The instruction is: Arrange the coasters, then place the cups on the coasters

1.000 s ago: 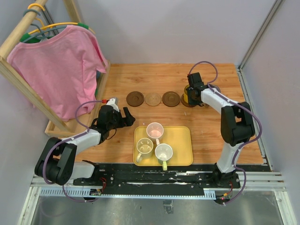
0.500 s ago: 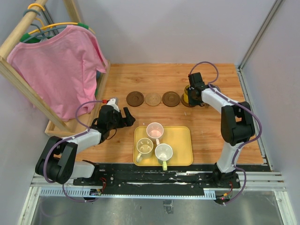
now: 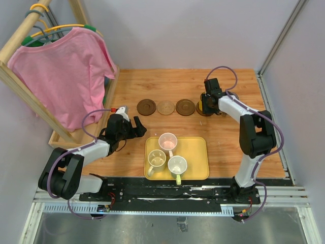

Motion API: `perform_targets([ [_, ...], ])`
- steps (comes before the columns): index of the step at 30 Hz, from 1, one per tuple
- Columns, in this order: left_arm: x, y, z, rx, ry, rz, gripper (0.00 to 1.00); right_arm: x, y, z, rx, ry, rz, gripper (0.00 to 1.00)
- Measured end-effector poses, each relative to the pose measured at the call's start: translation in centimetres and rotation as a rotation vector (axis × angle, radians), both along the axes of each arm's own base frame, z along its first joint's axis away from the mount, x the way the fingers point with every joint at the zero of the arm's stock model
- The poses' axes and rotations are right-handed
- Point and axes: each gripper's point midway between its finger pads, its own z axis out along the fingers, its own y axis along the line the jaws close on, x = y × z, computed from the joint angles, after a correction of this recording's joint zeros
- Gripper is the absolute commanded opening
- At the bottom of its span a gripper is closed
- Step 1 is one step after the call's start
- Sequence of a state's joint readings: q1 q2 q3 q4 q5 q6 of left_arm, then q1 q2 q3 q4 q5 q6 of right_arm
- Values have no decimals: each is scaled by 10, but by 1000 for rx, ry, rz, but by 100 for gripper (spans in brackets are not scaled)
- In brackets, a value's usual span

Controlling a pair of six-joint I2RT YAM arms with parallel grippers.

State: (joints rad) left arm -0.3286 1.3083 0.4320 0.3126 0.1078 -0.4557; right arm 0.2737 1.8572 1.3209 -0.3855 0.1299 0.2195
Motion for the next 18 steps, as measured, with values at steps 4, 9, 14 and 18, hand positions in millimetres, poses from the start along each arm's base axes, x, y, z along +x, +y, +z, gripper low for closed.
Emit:
perform_targets([
  [4, 0, 0, 0, 0, 0, 0, 96, -3, 2, 1, 15, 1, -2, 39],
  [9, 0, 0, 0, -1, 0, 0, 96, -9, 4, 2, 35, 4, 2, 38],
  [14, 0, 0, 0, -2, 0, -1, 96, -13, 4, 2, 45, 7, 4, 37],
  [18, 0, -1, 0, -3, 0, -2, 96, -16, 6, 0, 51, 14, 9, 37],
])
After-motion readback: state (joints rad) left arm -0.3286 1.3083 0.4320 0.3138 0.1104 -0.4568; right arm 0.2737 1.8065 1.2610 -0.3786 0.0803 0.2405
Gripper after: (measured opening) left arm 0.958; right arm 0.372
